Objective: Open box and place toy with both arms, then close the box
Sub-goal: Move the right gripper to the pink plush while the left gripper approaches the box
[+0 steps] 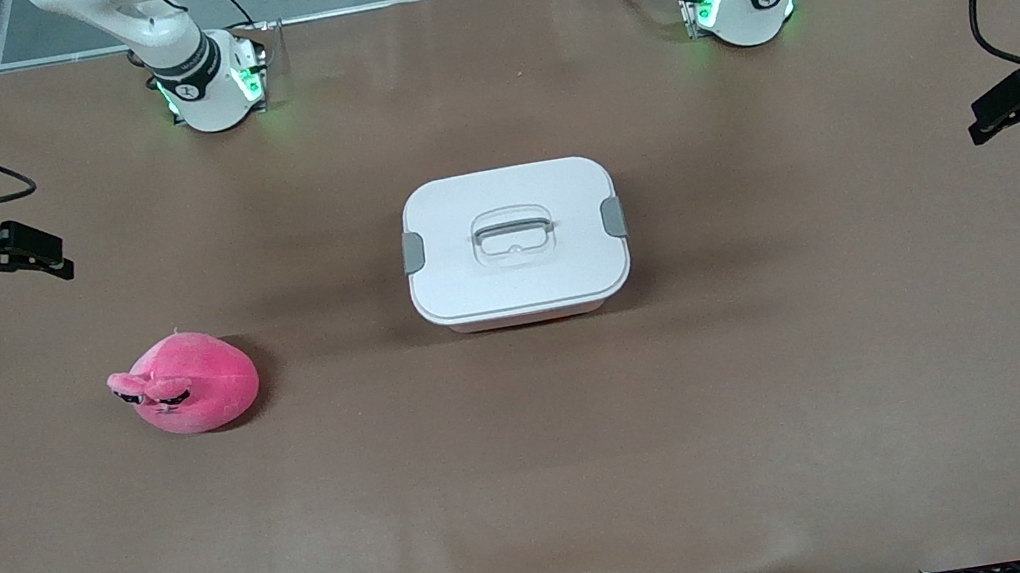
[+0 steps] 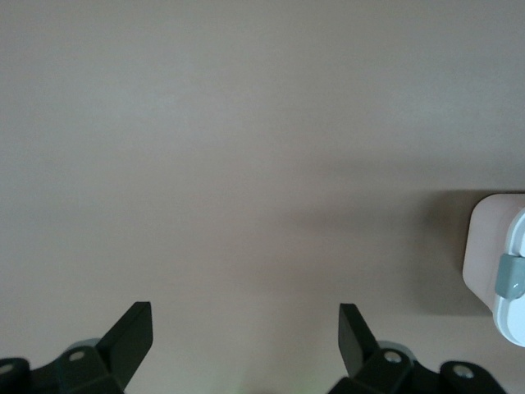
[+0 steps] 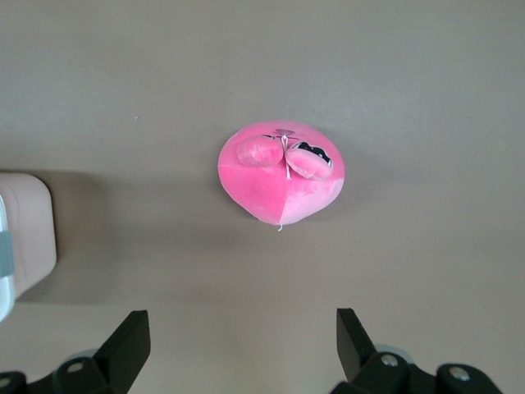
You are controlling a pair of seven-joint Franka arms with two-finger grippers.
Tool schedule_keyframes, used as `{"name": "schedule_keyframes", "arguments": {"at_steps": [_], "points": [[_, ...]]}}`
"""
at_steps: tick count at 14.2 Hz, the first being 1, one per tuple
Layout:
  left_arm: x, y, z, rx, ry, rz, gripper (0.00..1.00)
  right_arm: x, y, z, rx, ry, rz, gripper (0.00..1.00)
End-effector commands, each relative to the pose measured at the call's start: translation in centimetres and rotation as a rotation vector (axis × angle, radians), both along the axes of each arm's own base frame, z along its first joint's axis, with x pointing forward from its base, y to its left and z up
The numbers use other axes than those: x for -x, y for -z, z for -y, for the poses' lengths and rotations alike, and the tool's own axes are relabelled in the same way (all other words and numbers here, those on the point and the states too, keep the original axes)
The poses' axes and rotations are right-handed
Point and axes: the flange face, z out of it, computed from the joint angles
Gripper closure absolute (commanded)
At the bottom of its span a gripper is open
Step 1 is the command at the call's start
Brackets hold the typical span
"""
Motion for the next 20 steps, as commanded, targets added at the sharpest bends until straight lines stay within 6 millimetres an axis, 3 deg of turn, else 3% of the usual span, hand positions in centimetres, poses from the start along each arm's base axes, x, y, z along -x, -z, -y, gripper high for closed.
{"name": "schedule_keyframes", "arguments": {"at_steps": [1, 5, 10, 12, 17, 20], "points": [[-0.3, -0.6, 1.4, 0.013, -0.026, 0.016, 0.0, -0.7, 1.8, 0.6, 0.005, -0.093, -0.013, 0.0], [-0.5, -0.2, 2.3, 0.016, -0.098, 0.01, 0.0, -1.7, 4.0, 0.7, -0.001, -0.173, -0.042, 0.0], [-1.5, 2.1, 5.5, 0.008, -0.16, -0.017, 0.0, -2.4, 6.8, 0.5, -0.006, -0.248, -0.045, 0.0], [-1.8, 2.7, 6.6, 0.007, -0.174, -0.023, 0.0, -2.5, 7.3, 0.4, -0.006, -0.248, -0.038, 0.0], [-1.8, 3.6, 9.1, -0.001, -0.252, -0.038, 0.0, -3.1, 10.7, 0.0, -0.003, -0.309, -0.001, 0.0], [-2.0, 4.3, 10.9, -0.004, -0.277, -0.043, 0.0, -3.4, 11.2, 0.0, -0.002, -0.32, 0.007, 0.0]]}}
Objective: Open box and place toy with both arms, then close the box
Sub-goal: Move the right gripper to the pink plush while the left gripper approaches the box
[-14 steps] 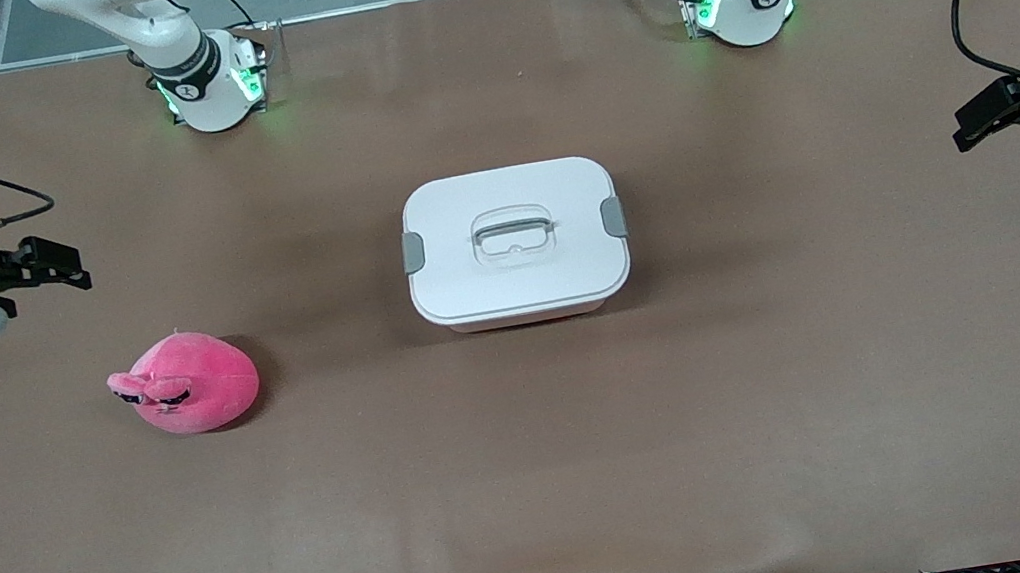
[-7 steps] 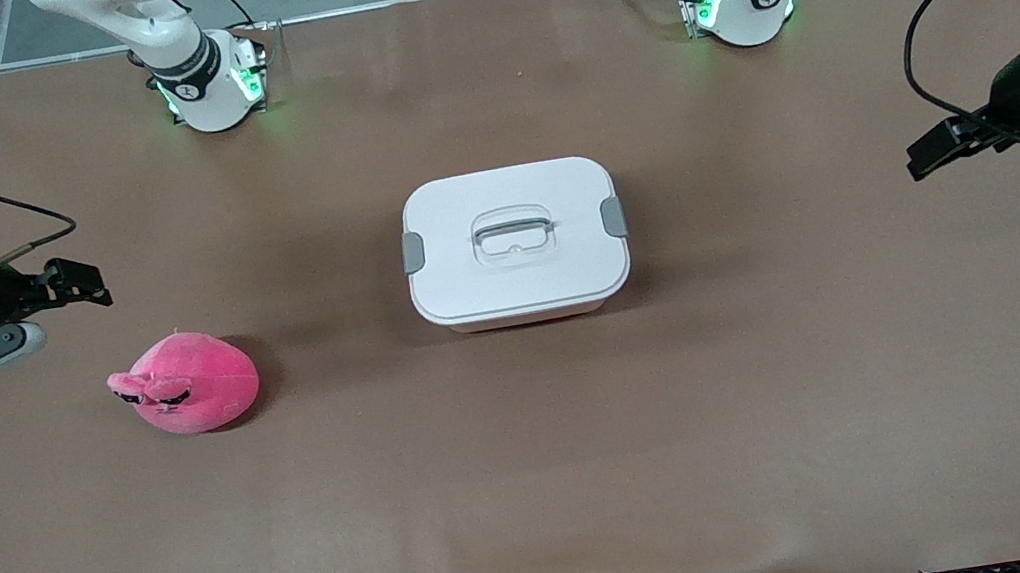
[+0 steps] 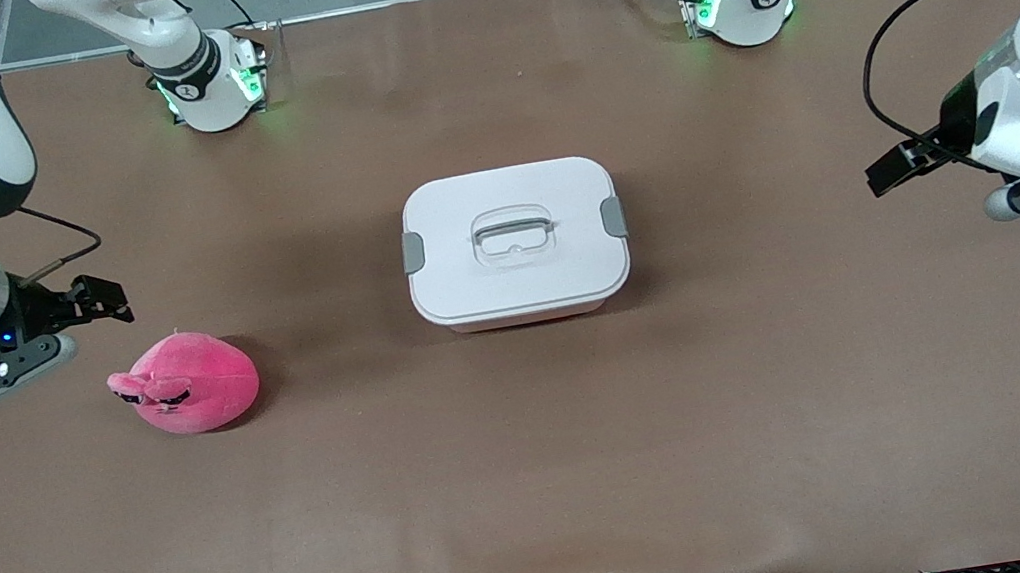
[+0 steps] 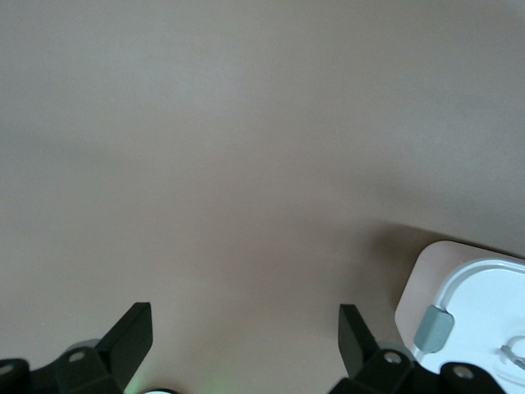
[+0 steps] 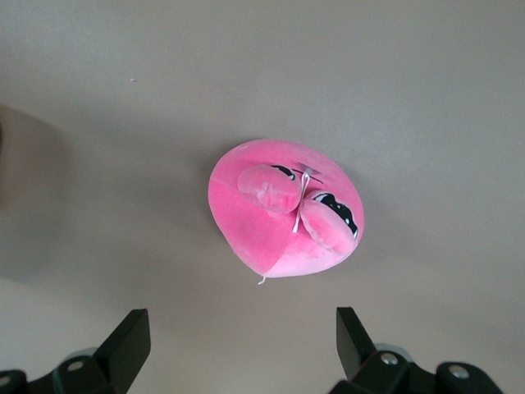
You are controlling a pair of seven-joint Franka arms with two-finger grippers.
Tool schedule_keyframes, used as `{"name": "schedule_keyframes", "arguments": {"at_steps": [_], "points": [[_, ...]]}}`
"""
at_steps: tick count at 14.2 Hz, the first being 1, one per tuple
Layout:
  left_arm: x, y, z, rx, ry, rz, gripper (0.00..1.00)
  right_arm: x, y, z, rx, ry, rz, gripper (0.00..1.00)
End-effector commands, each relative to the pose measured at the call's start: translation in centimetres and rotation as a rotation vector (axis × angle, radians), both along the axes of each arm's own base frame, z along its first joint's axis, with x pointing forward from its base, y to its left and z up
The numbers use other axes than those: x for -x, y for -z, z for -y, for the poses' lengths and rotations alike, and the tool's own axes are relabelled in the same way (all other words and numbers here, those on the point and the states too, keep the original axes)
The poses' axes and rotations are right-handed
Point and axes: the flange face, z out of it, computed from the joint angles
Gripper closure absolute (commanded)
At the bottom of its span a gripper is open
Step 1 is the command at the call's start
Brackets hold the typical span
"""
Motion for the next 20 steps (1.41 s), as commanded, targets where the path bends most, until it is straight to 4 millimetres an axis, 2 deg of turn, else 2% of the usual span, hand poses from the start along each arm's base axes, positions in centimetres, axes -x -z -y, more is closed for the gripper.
{"name": "schedule_keyframes", "arguments": {"at_steps": [1, 4, 5, 7, 11, 14, 20], "points": [[-0.6, 0.4, 1.5, 0.015, -0.043, 0.007, 0.0, -0.4, 1.1, 0.0, 0.009, -0.022, 0.005, 0.0], [-0.9, 1.6, 3.3, 0.007, -0.115, 0.001, 0.0, -1.9, 3.9, -2.0, 0.013, -0.056, 0.025, 0.0], [-1.0, 1.6, 3.7, 0.009, -0.126, 0.011, 0.0, -2.2, 4.9, -2.0, 0.015, -0.058, 0.027, 0.0], [-0.9, 2.3, 5.8, 0.005, -0.138, 0.006, 0.0, -2.5, 6.5, -1.7, 0.015, -0.08, 0.026, 0.0], [-0.7, 3.5, 10.0, 0.004, -0.227, 0.027, 0.0, -1.8, 9.7, -1.1, 0.017, -0.109, 0.066, 0.0], [-0.7, 4.3, 12.8, 0.012, -0.305, 0.049, 0.0, -1.6, 11.3, -1.5, 0.019, -0.117, 0.095, 0.0], [0.0, 6.8, 17.3, -0.002, -0.422, 0.037, 0.0, -2.0, 13.0, -1.7, 0.022, -0.143, 0.1, 0.0]]}}
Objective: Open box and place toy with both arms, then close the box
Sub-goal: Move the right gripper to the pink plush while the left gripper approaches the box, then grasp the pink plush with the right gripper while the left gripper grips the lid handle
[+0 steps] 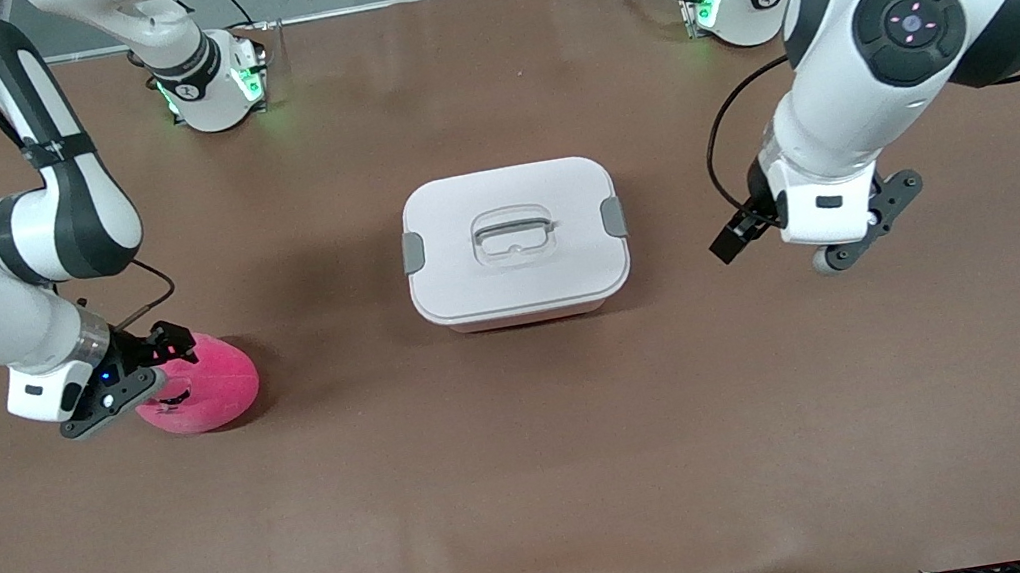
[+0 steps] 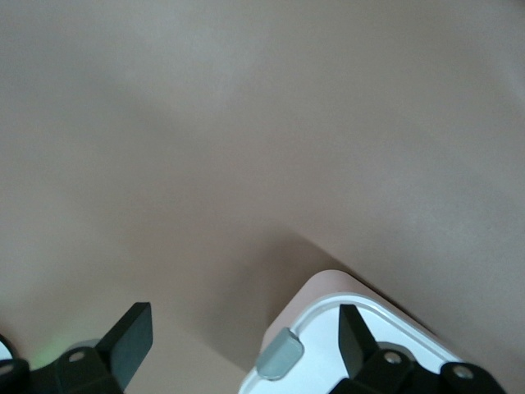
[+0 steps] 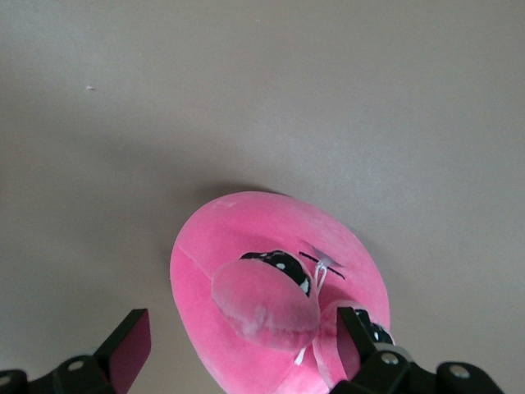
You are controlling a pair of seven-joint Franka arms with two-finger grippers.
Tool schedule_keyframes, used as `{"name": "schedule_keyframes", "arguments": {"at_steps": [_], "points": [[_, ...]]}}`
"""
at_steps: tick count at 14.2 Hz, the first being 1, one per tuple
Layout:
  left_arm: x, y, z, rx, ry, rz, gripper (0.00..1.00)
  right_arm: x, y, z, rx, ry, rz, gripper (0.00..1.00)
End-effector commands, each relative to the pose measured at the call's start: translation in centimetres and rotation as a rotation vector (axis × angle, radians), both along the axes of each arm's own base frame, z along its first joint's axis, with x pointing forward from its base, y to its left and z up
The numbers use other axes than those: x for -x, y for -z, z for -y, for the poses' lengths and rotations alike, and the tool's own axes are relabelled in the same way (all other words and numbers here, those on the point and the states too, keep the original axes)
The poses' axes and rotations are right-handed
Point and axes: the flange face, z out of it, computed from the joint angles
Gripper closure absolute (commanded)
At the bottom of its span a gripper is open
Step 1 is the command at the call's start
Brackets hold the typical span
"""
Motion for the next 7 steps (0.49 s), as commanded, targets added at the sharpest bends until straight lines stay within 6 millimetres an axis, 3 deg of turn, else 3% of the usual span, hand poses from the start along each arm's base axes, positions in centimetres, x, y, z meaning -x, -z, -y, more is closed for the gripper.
{"name": "schedule_keyframes", "arguments": {"at_steps": [1, 6, 7], "points": [[-0.1, 0.6, 2.0, 0.019, -0.072, 0.007, 0.0, -0.4, 1.1, -0.1, 0.013, -0.045, 0.02, 0.0], [1.2, 1.9, 5.8, 0.012, -0.193, 0.0, 0.0, -0.4, 2.1, 0.5, 0.016, -0.105, 0.011, 0.04], [1.2, 2.3, 6.4, 0.011, -0.224, 0.004, 0.0, -0.2, 2.2, 0.6, 0.015, -0.107, 0.001, 0.39]]}}
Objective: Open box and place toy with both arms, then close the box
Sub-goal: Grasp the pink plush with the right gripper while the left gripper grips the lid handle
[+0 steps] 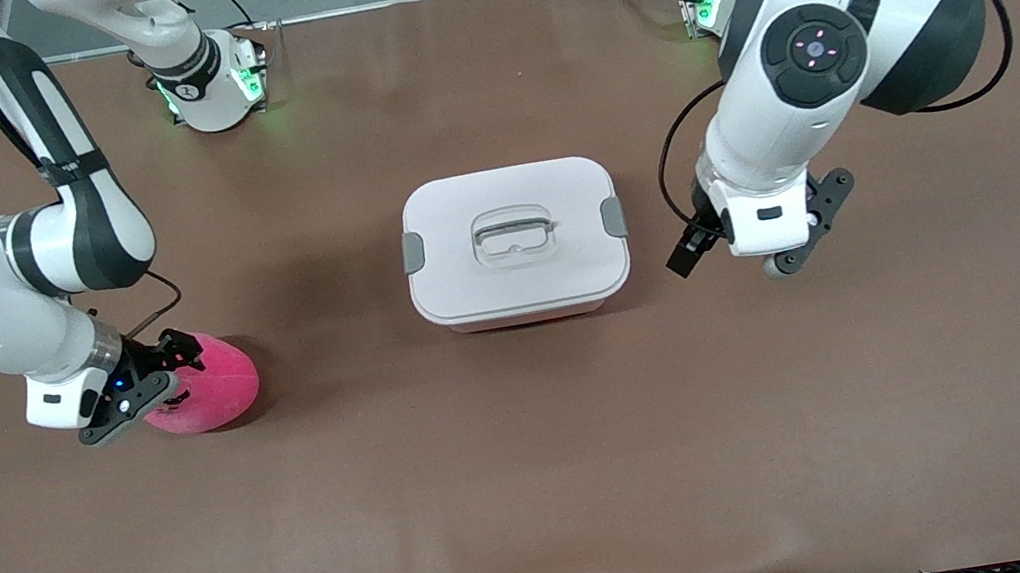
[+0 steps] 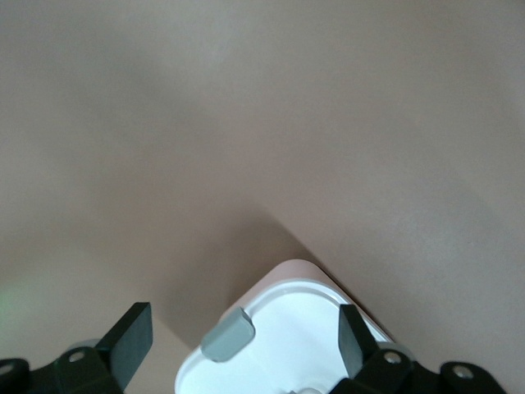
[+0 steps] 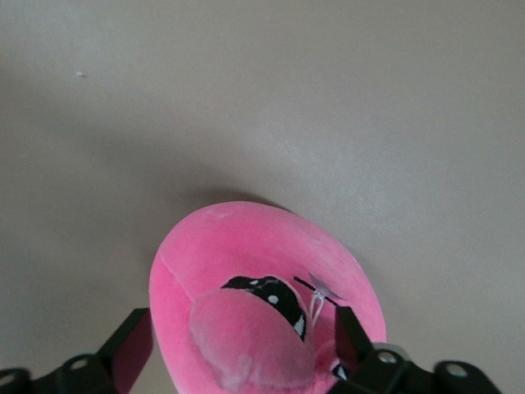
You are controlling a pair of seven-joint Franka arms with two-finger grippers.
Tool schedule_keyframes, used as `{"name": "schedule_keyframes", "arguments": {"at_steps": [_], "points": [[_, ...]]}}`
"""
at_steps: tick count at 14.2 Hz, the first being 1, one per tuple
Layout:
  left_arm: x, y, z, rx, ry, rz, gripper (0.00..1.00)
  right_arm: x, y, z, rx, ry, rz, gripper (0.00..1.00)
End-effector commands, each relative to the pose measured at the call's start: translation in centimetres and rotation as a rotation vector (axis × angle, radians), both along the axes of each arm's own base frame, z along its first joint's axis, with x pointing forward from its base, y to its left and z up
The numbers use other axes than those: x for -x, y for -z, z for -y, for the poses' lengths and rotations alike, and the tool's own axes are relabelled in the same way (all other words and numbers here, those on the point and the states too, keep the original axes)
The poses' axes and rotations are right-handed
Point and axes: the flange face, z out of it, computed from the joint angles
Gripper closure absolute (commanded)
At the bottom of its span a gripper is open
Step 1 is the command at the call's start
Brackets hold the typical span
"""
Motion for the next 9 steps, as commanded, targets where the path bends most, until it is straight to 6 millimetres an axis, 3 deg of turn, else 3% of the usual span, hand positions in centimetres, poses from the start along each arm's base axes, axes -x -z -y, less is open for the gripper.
{"name": "schedule_keyframes", "arguments": {"at_steps": [1, 2, 3, 9], "points": [[0.4, 0.5, 2.5, 0.017, -0.079, 0.004, 0.0, 0.5, 0.1, 0.4, 0.01, -0.026, -0.035, 0.66], [1.0, 0.8, 3.6, 0.018, -0.103, 0.004, 0.0, 0.7, 0.1, 0.5, 0.009, -0.025, -0.05, 0.93], [1.1, 1.2, 4.2, 0.015, -0.138, 0.002, 0.0, 0.6, -0.1, 1.0, 0.009, -0.02, -0.05, 1.0], [4.0, 4.4, 10.5, -0.006, -0.278, 0.001, 0.0, 0.3, -1.6, 2.9, 0.009, -0.099, -0.039, 1.0]]}}
